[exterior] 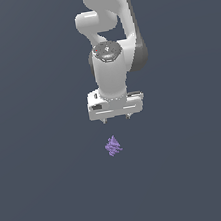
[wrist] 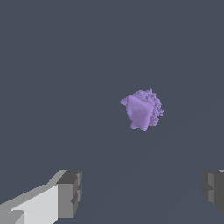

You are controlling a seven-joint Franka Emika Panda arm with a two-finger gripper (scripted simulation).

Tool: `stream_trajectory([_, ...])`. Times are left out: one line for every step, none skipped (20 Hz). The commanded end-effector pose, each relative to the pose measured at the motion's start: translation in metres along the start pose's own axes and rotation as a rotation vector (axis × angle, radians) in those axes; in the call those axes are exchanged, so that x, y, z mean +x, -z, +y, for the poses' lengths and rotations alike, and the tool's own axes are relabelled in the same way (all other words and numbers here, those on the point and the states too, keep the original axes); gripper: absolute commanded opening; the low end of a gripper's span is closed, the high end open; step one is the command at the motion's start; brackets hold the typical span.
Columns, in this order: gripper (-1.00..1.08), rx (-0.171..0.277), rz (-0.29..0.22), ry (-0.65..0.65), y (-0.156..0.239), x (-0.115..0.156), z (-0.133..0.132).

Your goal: Pick up the object and move it to a goal position.

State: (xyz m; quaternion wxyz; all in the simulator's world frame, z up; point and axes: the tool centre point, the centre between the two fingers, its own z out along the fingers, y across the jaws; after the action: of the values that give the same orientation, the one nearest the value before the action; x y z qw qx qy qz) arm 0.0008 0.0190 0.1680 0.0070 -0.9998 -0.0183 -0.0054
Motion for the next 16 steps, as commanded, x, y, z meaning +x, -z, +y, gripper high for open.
stream_trajectory([1.00, 0.000, 0.000, 0.000, 0.000, 0.000, 0.000])
stream_trajectory([1.00, -0.001, 0.000, 0.000, 0.000, 0.000, 0.000])
stream_trajectory([1.00, -0.003, 0.001, 0.002, 0.000, 0.000, 0.001])
stream_trajectory([1.00, -0.006, 0.001, 0.003, 0.001, 0.001, 0.003])
stream_trajectory([1.00, -0.011, 0.002, 0.006, 0.001, 0.001, 0.005])
stream_trajectory([1.00, -0.016, 0.003, 0.009, 0.002, 0.001, 0.008])
stream_trajectory([1.00, -0.023, 0.005, 0.012, 0.003, 0.002, 0.011])
stream_trajectory([1.00, -0.029, 0.006, 0.014, 0.004, 0.002, 0.014])
stream_trajectory([1.00, -0.034, 0.007, 0.015, 0.005, 0.002, 0.016])
stream_trajectory([1.00, -0.037, 0.007, 0.015, 0.006, 0.002, 0.017])
stream_trajectory([1.00, -0.039, 0.008, 0.014, 0.006, 0.002, 0.018])
stream_trajectory([1.00, -0.039, 0.008, 0.014, 0.007, 0.002, 0.018])
stream_trajectory([1.00, -0.038, 0.008, 0.013, 0.006, 0.002, 0.018])
stream_trajectory([1.00, -0.038, 0.008, 0.014, 0.006, 0.002, 0.018])
stream_trajectory([1.00, -0.037, 0.007, 0.017, 0.006, 0.003, 0.017])
stream_trajectory([1.00, -0.037, 0.007, 0.020, 0.005, 0.003, 0.018])
